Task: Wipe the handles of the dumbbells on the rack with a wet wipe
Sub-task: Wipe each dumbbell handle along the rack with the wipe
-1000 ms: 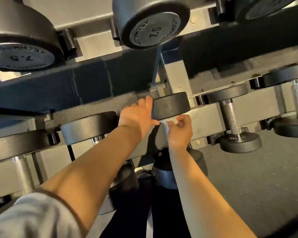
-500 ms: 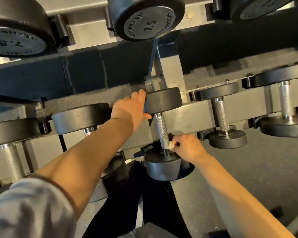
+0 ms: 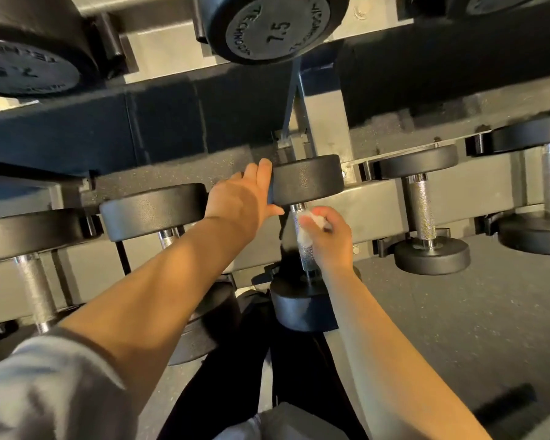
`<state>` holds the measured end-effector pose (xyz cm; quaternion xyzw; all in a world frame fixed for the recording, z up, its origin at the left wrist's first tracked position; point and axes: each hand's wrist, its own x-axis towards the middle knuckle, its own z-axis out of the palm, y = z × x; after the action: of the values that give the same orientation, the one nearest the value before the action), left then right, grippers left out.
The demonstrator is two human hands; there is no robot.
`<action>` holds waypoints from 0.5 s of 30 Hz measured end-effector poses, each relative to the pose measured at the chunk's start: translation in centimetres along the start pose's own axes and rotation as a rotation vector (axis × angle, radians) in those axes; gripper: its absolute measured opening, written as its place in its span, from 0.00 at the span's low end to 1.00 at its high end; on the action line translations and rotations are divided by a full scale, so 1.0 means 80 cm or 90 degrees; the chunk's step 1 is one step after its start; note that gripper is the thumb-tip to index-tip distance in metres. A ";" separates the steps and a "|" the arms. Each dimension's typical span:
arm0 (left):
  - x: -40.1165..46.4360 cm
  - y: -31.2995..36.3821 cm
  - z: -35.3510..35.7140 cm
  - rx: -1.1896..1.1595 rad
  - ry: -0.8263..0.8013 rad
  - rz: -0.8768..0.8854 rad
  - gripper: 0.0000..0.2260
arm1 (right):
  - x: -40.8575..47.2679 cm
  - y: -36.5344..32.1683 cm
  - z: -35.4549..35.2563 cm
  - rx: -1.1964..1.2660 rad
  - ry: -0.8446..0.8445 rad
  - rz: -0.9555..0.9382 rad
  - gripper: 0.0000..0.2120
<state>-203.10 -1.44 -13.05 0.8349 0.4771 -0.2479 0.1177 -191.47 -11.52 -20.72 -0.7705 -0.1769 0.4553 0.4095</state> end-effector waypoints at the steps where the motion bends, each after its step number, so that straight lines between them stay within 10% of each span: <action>1: 0.000 0.000 0.000 0.001 0.004 0.000 0.35 | -0.002 0.007 -0.009 -0.055 -0.017 -0.009 0.04; 6: -0.001 0.002 -0.001 0.014 0.017 0.001 0.35 | 0.003 0.007 -0.046 -0.329 -0.117 0.037 0.08; 11: 0.000 0.001 0.000 0.009 0.007 -0.002 0.35 | 0.021 -0.025 -0.013 0.012 -0.069 0.171 0.11; 15: 0.000 0.000 0.003 0.017 0.013 0.004 0.36 | 0.007 -0.022 -0.005 -0.134 -0.208 0.092 0.19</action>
<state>-203.15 -1.56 -13.22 0.8404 0.4725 -0.2451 0.1024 -190.70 -10.29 -19.55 -0.7359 -0.2321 0.5811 0.2588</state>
